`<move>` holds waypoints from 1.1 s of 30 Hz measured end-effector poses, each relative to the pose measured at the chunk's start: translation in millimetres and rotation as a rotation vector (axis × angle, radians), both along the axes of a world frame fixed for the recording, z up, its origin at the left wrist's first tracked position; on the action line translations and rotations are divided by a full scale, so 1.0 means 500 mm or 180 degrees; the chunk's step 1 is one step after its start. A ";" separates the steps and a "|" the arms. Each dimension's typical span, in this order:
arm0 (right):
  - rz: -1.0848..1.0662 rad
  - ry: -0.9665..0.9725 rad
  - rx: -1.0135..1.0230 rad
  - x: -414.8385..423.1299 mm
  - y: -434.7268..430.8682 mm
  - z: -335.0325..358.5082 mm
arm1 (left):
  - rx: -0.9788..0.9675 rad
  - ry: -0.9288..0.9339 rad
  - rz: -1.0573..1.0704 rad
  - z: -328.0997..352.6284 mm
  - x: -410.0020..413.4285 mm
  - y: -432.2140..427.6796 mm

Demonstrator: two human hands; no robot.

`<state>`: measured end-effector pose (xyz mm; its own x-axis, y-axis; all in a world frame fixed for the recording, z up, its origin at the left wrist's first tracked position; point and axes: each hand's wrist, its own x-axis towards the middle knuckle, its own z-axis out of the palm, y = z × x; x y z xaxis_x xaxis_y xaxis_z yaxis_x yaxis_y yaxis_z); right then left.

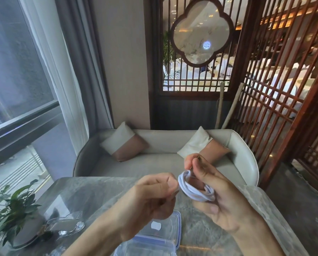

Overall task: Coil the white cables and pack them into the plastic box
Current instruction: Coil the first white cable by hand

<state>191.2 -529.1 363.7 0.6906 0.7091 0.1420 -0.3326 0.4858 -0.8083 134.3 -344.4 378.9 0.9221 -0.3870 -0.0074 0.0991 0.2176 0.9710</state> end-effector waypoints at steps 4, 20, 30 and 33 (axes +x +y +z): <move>0.0456 -0.0139 -0.0322 0.000 -0.021 0.009 | 0.1080 -0.0834 0.0079 0.021 -0.033 0.016; -0.0919 -0.1558 -0.0695 0.004 0.043 -0.035 | 0.0324 0.0039 -0.0410 -0.030 0.013 0.040; -0.1058 -0.0602 -0.0725 0.015 0.054 -0.038 | 0.0733 -0.0280 0.0512 -0.034 0.010 0.025; -0.0943 -0.0757 -0.0945 0.007 0.042 -0.046 | 0.1257 -0.0627 0.0512 -0.027 -0.011 0.039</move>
